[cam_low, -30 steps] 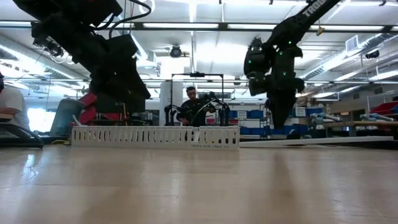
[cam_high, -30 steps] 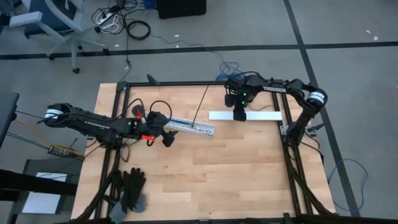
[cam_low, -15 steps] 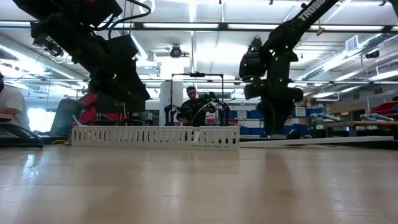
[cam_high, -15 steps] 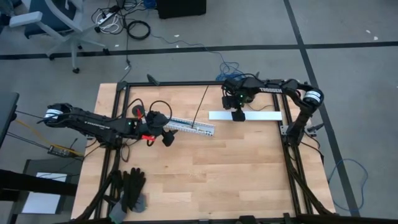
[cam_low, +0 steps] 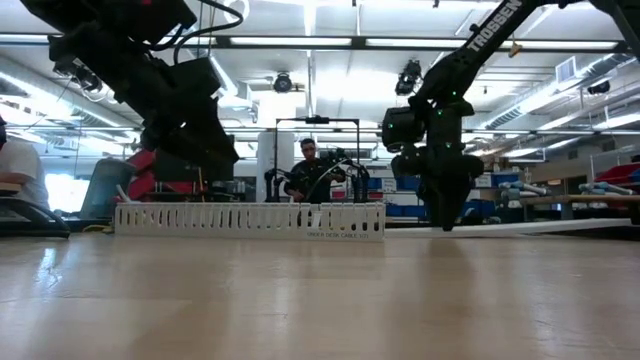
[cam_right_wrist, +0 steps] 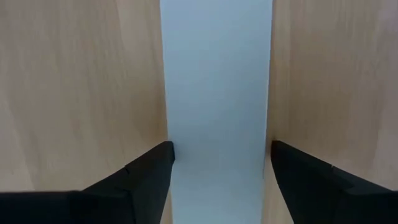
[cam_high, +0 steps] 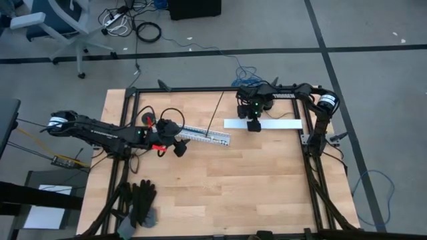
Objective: Ziptie cables
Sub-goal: Close the white cable duct
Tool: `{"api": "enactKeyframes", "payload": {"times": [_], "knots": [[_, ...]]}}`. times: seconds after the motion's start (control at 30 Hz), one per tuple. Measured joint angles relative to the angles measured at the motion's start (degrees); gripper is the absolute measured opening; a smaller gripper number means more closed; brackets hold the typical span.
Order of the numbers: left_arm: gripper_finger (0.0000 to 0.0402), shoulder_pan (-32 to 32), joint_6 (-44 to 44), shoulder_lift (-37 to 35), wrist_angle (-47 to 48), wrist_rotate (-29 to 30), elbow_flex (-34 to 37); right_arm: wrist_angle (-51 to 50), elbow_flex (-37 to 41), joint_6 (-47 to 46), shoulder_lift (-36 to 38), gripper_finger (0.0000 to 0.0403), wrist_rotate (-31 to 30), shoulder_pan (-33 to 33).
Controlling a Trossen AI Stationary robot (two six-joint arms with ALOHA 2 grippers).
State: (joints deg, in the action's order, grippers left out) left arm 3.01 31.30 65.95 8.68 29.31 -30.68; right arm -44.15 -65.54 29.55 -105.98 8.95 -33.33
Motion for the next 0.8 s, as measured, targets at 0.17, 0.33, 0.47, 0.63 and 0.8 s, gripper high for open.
{"api": "enactKeyframes", "payload": {"times": [0.17, 0.33, 0.47, 0.63, 0.8], "knots": [[0.0343, 0.0, 0.0, 0.0, 0.0, 0.03, 0.02, -1.07, -0.11, -2.45, -1.11, 0.0246, 1.01, 0.22], [0.0343, 0.0, -0.33, 0.0, 0.05, 0.13, 0.02, -4.05, -1.13, -5.99, -1.11, 0.0247, 3.9, -0.14], [0.0343, 0.0, -0.71, 0.0, 0.0, 0.24, 0.02, -7.66, -2.53, -6.43, -1.52, 0.0249, 8.21, -0.97], [0.0343, 0.0, -0.69, 0.0, -0.05, 0.6, 0.02, -7.77, -2.7, -2.71, -1.65, 0.0249, 8.46, -0.34], [0.0343, 0.0, -0.69, 0.0, -0.06, 0.6, 0.02, -7.67, -2.8, 2.56, -1.65, 0.0247, 3.83, 2.21]]}}
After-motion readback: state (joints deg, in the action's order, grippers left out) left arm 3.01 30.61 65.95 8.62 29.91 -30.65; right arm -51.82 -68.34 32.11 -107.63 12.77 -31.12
